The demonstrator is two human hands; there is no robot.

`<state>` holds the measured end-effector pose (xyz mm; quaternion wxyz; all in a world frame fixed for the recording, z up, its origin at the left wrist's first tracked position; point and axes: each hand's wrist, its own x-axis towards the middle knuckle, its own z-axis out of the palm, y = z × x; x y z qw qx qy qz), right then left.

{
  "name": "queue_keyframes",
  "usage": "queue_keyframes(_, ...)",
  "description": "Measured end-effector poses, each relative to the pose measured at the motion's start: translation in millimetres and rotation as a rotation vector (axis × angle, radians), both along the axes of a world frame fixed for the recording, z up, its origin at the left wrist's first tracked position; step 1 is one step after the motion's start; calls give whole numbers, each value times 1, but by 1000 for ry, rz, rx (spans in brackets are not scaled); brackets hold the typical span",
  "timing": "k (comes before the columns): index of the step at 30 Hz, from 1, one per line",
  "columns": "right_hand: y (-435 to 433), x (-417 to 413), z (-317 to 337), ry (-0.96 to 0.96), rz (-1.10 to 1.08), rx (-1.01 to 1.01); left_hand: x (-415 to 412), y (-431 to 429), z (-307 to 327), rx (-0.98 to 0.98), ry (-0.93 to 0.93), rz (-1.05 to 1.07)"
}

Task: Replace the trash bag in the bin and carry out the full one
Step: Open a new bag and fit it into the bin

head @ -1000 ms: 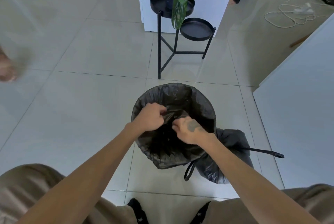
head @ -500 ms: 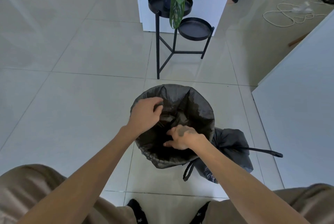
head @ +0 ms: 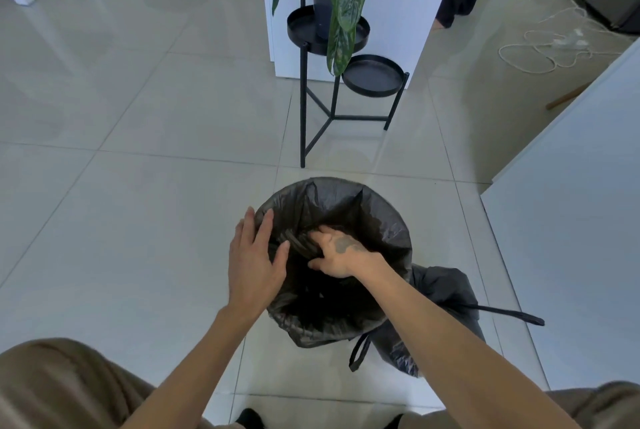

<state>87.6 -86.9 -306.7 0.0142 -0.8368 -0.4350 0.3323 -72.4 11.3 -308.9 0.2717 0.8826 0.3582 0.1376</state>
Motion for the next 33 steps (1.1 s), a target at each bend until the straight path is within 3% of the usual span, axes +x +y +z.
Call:
queue_keyframes(6, -57, 6, 48, -294, -304, 404, -10, 0, 12, -13, -35, 133)
queue_keyframes(10, -112, -1, 59, -466, -577, 329, -23, -7, 20, -34, -17, 213)
queue_keyframes(14, -148, -28, 44, -280, -677, 89, -37, -18, 19, -195, 20, 270)
queue_keyframes(19, -138, -73, 30, 87, -923, 256, -45, -36, 14, -529, -89, 274)
queue_keyframes(24, -125, -83, 31, 108, -1063, 366, -48, -41, 7, -730, -235, 248)
queue_keyframes(33, -117, -41, 57, 51, -1086, 469, 7, -25, 41, -773, -382, 144)
